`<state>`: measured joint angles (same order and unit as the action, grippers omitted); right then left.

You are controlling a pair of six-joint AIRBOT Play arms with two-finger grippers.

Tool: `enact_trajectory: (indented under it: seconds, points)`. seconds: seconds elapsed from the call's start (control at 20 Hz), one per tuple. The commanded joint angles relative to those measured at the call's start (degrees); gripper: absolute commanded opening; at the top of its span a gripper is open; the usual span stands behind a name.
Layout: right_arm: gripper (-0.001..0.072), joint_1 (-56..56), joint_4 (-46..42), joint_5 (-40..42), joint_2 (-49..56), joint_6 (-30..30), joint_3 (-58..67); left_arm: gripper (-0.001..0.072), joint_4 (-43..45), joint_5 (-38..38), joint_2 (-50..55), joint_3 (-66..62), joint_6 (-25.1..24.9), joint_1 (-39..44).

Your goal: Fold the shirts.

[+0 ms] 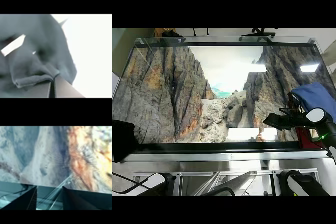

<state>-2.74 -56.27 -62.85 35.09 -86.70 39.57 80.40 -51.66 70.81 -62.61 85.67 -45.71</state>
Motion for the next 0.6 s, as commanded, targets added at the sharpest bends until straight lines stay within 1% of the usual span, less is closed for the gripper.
enact_trajectory:
  seconds: [0.0,0.05,0.2,0.25,0.35,0.45,0.55]
  points:
    - [0.0252,0.0,0.0,0.0,0.0,0.0,0.0,0.0012,-10.2,-1.0,-4.9,-10.4,-0.3,13.9]
    - [0.0220,0.0,0.0,-0.1,0.0,-0.1,0.0,0.0012,-12.5,-1.3,-6.6,-13.4,-0.6,19.6]
    - [0.0220,0.0,0.0,-0.2,0.0,0.0,0.0,0.0012,-12.9,-2.1,-8.9,-20.7,-0.3,39.1]
    - [0.0220,0.0,0.0,-0.2,0.0,0.0,0.0,0.0012,-12.9,-2.3,-8.9,-22.2,0.7,45.9]
    - [0.0220,0.0,0.0,-0.2,0.0,0.0,0.0,0.0013,-12.4,-2.1,-7.8,-23.9,2.2,57.0]
    - [0.0220,0.0,0.0,-0.2,0.0,0.9,0.0,0.0012,-12.4,-2.1,-6.0,-24.7,3.2,64.8]
    - [0.0220,0.0,0.0,-0.2,0.0,1.5,0.0,0.0012,-12.4,-2.7,-3.2,-24.8,5.0,68.5]
